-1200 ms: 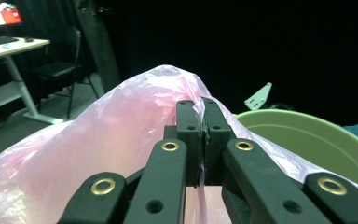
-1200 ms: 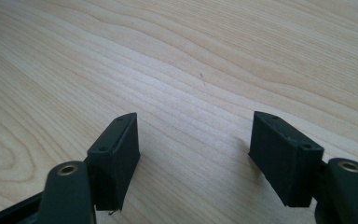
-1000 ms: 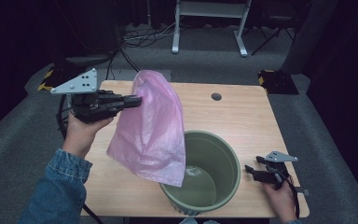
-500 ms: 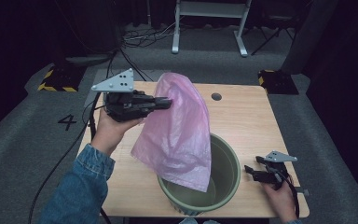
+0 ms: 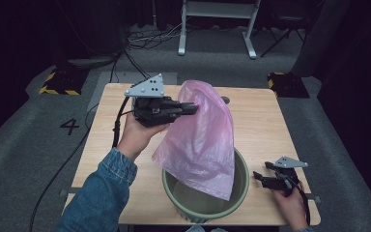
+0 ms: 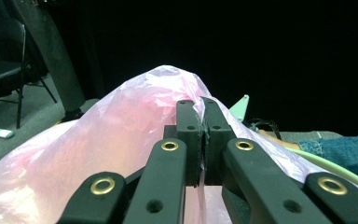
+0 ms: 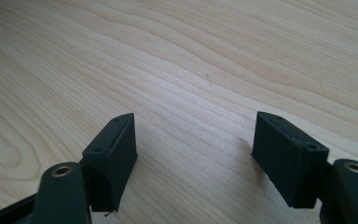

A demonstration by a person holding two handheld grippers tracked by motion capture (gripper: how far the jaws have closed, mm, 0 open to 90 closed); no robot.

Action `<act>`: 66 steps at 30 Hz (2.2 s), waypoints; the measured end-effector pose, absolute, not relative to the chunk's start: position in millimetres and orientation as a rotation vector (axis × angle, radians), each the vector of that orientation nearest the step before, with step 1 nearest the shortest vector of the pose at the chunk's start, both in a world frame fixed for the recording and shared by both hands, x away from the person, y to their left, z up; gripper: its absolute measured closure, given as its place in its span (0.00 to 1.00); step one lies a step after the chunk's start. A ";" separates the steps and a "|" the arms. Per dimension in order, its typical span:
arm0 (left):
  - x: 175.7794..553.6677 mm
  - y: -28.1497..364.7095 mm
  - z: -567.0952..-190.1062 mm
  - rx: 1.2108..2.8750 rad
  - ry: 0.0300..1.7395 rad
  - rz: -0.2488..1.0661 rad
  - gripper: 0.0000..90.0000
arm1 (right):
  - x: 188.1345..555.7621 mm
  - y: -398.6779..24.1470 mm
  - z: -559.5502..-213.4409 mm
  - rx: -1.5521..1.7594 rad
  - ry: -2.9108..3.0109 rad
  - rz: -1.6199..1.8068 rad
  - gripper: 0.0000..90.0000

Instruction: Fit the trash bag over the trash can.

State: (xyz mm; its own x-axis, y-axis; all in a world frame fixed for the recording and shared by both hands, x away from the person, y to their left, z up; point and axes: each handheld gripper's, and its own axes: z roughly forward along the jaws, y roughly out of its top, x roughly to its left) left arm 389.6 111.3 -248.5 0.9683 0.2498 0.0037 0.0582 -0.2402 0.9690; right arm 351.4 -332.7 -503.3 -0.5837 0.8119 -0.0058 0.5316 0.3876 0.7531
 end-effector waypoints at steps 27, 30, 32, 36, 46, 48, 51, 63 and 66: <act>356.4 98.2 -295.8 1.964 0.163 0.165 0.96 | 351.4 -332.6 -503.3 1.161 2.280 1.032 0.34; 353.3 99.7 -302.7 1.994 0.155 0.132 0.96 | 351.3 -332.6 -503.3 1.161 2.280 1.032 0.34; 353.0 99.9 -304.4 2.006 0.152 0.123 0.96 | 351.3 -332.5 -503.3 1.161 2.279 1.032 0.34; 353.2 102.4 -313.1 2.080 0.155 0.105 0.96 | 351.3 -332.5 -503.3 1.161 2.280 1.032 0.34; 352.1 108.8 -323.4 2.169 0.204 0.112 0.95 | 351.3 -332.5 -503.3 1.162 2.280 1.032 0.34; 352.0 109.5 -324.5 2.183 0.203 0.123 0.94 | 350.6 -331.9 -503.3 1.166 2.275 1.031 0.34; 351.4 112.6 -324.9 2.171 0.214 0.123 0.86 | 349.8 -331.6 -503.2 1.170 2.274 1.032 0.35; 350.4 136.9 -315.9 2.042 0.326 0.169 0.42 | 344.9 -331.1 -493.6 1.137 2.324 1.101 0.49; 354.4 147.2 -313.0 2.015 0.367 0.202 0.42 | 344.0 -330.1 -472.0 1.109 2.312 1.180 0.48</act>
State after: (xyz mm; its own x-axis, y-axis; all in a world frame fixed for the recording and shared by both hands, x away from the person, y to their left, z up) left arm 354.4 147.2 -313.0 0.9393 0.3428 -0.0168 0.1696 -0.4212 0.8910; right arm 344.0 -330.1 -472.0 -0.6489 0.7583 0.0632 0.4962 0.3587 0.7906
